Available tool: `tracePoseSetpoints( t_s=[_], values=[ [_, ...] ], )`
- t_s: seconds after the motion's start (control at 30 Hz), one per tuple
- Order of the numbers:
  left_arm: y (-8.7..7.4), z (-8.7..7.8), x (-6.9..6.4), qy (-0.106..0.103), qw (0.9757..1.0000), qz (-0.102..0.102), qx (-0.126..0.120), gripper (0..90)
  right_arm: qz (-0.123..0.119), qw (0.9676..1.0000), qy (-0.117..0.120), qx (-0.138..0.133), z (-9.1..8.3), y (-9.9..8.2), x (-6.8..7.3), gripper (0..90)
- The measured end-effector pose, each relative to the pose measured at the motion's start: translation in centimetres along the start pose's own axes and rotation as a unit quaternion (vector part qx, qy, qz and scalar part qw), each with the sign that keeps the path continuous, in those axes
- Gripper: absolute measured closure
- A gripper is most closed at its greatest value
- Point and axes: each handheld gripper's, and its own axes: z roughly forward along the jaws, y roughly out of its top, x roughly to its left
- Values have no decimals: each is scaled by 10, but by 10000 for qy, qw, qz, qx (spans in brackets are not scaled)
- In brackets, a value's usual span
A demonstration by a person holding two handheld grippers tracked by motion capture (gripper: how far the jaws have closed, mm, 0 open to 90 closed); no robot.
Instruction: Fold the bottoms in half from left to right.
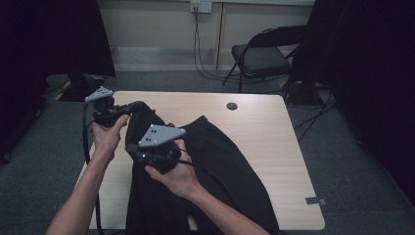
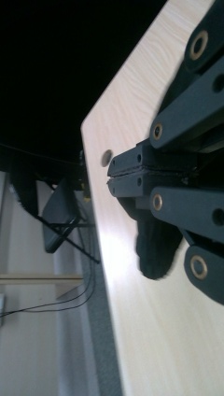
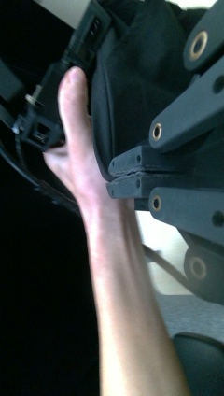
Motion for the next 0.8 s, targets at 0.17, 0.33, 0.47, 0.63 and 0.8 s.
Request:
tracePoseSetpoints(
  t_s=[0.17, 0.33, 0.47, 0.63, 0.8],
  values=[
    [6, 7, -13, -44, 9999, 133, 12, 894, 30, 9993, -112, -342, -19, 10, -4, 889],
    [-32, 60, -34, -387, 9982, 88, 450, 893, 321, 9982, -460, -228, -55, -36, -24, 889],
    [-51, 101, -53, -504, 9958, 150, 755, 893, 623, 9943, -856, -122, -86, -76, -43, 889],
    [-53, 140, -67, -595, 9930, 248, 993, 892, 706, 9886, -1302, 280, -115, -106, -63, 888],
    [-68, 179, -73, -629, 9896, 284, 1262, 879, 963, 9775, -1716, 763, -131, -144, -90, 888]
  ],
)
